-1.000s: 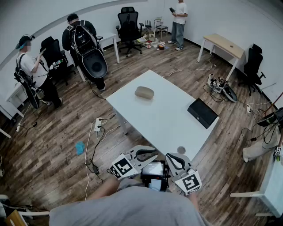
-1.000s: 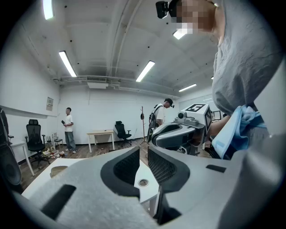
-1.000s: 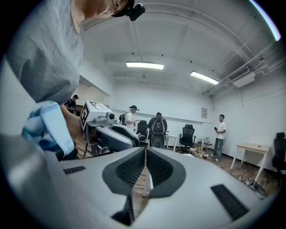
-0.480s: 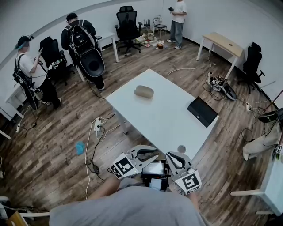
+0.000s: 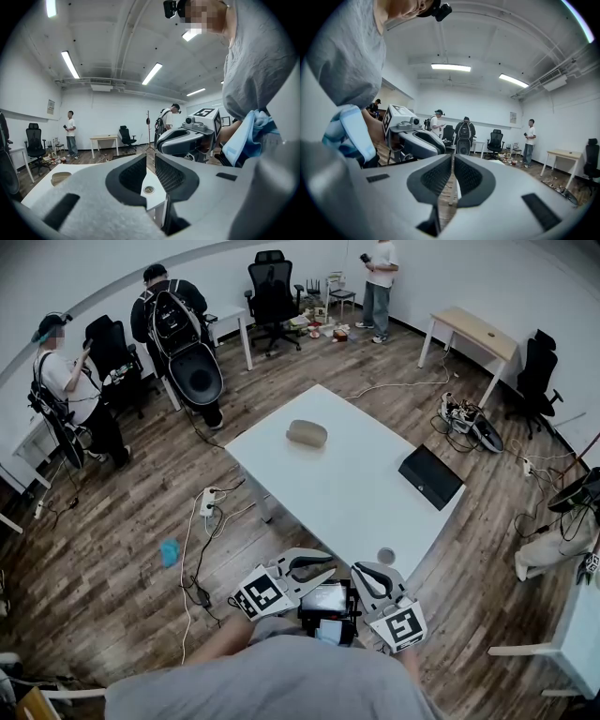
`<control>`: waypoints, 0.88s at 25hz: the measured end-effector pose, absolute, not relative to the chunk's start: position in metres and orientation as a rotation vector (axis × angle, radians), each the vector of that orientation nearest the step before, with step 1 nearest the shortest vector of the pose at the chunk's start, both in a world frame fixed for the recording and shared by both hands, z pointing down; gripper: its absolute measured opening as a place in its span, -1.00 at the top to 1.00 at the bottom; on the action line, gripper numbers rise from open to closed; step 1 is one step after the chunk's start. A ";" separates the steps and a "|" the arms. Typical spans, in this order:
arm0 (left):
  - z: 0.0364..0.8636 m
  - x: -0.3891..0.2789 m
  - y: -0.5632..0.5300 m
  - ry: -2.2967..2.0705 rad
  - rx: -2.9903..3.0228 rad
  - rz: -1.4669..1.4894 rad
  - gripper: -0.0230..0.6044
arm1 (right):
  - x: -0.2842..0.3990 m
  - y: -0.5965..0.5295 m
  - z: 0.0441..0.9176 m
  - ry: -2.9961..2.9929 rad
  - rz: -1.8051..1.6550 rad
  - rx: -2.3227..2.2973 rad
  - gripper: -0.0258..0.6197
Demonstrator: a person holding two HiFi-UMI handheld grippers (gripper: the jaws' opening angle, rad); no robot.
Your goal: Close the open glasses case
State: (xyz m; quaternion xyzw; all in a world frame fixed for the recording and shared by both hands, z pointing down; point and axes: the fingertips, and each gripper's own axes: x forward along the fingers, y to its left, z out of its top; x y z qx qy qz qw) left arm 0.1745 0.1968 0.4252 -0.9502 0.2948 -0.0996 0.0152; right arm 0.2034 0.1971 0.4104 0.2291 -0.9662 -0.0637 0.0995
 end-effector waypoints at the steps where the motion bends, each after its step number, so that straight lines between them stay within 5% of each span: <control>1: 0.426 0.175 0.197 0.919 -2.956 -0.311 0.71 | 0.204 0.197 0.411 -2.856 -0.191 0.673 0.81; 22: 0.428 0.173 0.197 0.934 -2.958 -0.331 0.71 | 0.201 0.197 0.415 -2.862 -0.143 0.659 0.81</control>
